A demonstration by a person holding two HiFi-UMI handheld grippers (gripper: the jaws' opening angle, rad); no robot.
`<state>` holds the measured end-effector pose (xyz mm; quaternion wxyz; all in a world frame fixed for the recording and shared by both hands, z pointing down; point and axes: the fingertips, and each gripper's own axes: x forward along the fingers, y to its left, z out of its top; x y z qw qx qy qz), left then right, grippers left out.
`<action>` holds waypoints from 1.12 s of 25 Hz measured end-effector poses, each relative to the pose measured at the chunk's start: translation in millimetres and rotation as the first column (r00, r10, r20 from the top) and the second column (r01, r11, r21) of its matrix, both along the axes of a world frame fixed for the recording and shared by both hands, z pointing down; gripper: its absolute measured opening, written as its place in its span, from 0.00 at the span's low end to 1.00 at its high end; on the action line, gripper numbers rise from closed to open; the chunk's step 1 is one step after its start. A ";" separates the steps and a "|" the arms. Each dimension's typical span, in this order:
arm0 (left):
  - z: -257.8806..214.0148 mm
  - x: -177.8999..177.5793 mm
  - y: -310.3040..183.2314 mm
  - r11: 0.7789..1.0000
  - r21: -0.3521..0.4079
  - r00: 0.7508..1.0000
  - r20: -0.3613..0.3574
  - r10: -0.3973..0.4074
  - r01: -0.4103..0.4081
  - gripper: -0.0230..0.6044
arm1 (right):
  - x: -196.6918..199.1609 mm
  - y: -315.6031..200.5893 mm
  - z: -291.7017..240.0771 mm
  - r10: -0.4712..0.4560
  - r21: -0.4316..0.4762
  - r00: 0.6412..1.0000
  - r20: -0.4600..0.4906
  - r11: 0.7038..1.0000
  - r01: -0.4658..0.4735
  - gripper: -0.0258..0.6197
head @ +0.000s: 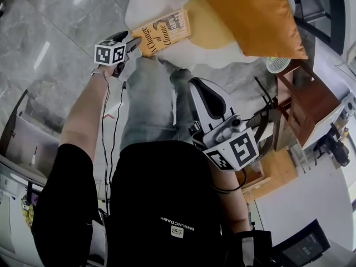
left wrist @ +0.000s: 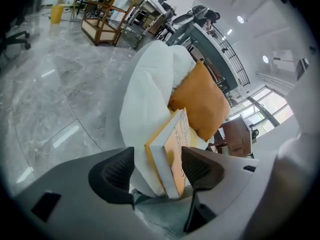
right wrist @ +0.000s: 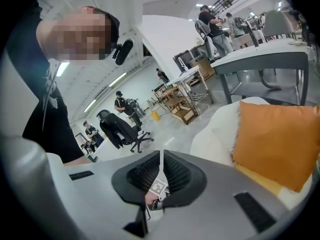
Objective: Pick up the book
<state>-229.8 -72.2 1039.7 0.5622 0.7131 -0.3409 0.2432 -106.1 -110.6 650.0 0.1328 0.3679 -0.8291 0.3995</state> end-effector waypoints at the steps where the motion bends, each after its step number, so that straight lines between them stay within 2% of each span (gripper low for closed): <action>1: 0.2 1.1 -1.4 1.000 0.001 1.000 -0.010 -0.003 0.003 0.48 | -0.1 0.5 0.2 0.000 -0.001 1.000 -0.001 1.000 0.000 0.10; 7: 8.4 9.2 -3.5 1.000 -0.024 0.998 -0.053 -0.016 0.014 0.48 | 1.5 2.1 4.7 0.007 -0.014 1.000 -0.016 1.000 -0.007 0.10; 15: 10.2 19.1 -6.7 1.000 -0.012 0.999 -0.051 -0.019 0.018 0.48 | 4.4 2.4 4.7 0.001 -0.015 1.000 -0.026 1.000 -0.001 0.10; 19: 6.2 19.6 -4.0 1.000 0.007 0.999 -0.032 0.000 0.000 0.41 | 11.3 4.9 2.4 0.015 -0.021 1.000 -0.024 1.000 -0.016 0.10; 28: -28.0 27.7 1.8 0.999 0.031 0.999 -0.022 -0.023 0.024 0.35 | 31.9 12.7 -25.6 0.046 -0.011 0.999 -0.011 0.999 -0.046 0.10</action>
